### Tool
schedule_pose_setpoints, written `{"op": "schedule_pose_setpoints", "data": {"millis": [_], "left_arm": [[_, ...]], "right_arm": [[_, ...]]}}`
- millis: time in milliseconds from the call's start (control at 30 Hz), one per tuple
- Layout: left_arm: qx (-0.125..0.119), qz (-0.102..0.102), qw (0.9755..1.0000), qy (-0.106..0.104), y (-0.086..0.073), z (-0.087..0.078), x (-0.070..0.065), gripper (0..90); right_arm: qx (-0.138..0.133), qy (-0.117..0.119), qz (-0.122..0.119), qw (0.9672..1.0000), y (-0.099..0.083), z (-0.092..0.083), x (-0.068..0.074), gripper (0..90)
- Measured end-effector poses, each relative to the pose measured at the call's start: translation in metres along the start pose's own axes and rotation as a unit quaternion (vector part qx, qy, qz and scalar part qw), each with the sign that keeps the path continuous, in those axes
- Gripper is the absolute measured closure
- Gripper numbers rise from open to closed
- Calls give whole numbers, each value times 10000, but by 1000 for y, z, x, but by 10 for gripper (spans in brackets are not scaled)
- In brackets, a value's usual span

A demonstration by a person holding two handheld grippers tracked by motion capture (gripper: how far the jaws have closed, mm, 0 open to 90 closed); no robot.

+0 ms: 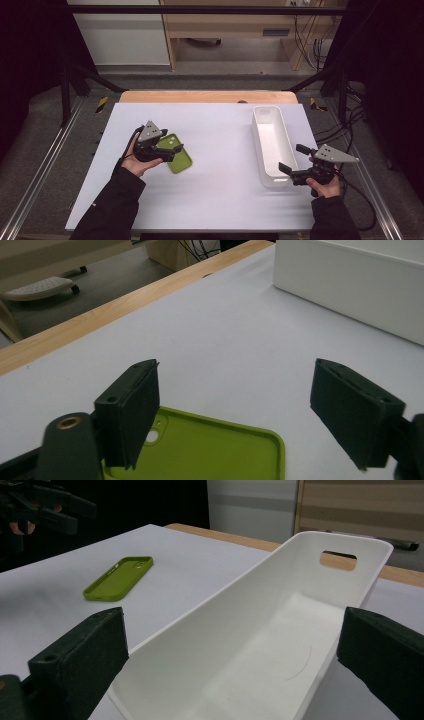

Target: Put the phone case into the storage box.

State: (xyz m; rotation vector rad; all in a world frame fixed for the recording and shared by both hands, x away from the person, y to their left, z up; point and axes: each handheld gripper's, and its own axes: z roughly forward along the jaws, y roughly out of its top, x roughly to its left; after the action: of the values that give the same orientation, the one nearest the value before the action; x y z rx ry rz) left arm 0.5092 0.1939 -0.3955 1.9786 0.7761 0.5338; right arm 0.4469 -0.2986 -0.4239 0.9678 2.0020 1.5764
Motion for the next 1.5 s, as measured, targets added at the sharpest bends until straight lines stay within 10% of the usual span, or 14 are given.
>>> {"op": "schedule_pose_setpoints", "data": {"millis": [900,1500], "left_arm": [[-219,-98,9997,-11,8,23,-1,487],[455,-110,9988,-140,4,49,-5,738]], "right_arm": [[-5,23,-5,10000,0,0,0,5],[-16,16,-19,10000,0,-1,0,5]]}}
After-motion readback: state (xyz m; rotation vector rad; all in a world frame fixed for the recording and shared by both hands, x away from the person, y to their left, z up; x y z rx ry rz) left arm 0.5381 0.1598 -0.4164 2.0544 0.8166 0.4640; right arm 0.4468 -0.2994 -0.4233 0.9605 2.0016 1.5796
